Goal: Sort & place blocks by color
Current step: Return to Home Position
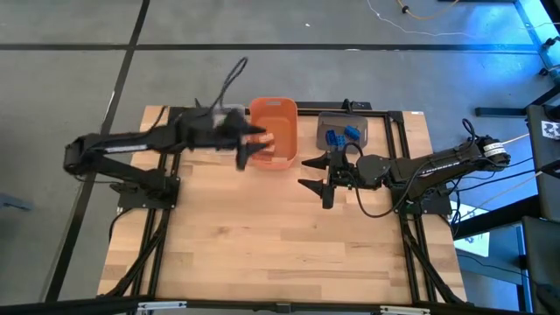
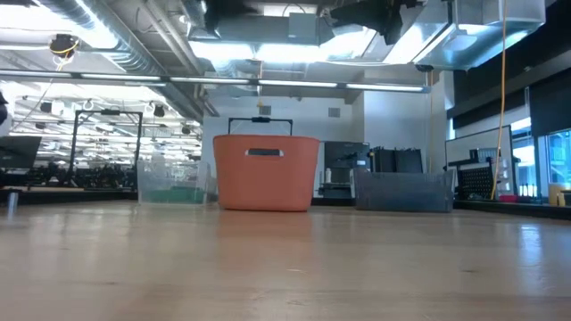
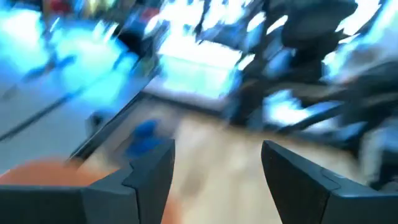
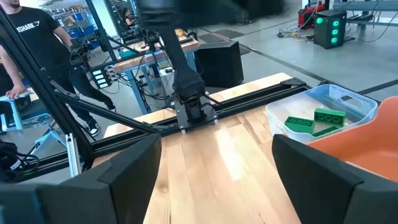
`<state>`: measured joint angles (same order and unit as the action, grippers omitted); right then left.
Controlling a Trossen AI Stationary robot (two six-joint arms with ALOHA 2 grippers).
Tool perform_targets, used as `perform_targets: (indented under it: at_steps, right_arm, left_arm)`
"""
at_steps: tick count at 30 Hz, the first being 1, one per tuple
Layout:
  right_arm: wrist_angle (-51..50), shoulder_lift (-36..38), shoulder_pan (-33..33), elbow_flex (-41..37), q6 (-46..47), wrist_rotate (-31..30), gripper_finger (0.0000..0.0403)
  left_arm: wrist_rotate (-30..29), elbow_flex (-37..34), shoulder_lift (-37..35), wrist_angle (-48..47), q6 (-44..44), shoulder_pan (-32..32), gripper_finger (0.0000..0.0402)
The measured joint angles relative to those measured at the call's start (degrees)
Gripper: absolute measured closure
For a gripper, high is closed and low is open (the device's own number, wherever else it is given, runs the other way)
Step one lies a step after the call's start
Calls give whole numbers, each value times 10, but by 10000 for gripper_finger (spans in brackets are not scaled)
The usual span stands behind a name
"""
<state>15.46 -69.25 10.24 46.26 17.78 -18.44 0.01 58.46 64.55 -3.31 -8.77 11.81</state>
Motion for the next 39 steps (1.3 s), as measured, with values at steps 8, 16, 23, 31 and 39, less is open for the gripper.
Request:
perform_targets:
  at_steps: [8, 16, 23, 31, 39]
  right_arm:
    - [2, 0, 0, 0, 1, 0, 96]
    - [5, 0, 0, 0, 2, 0, 96]
    - [5, 0, 0, 0, 0, 0, 96]
    - [6, 0, 0, 0, 1, 0, 96]
    - [6, 0, 0, 0, 8, 0, 96]
  left_arm:
    - [-119, -181, -90, 270, -17, -175, 171]
    - [-134, -261, -171, 312, -42, -168, 171]
    - [-84, -264, -204, 260, -41, -130, 239]
    - [-85, -332, -312, 236, -56, -118, 391]
    - [-100, -450, -464, 240, -73, -142, 401]
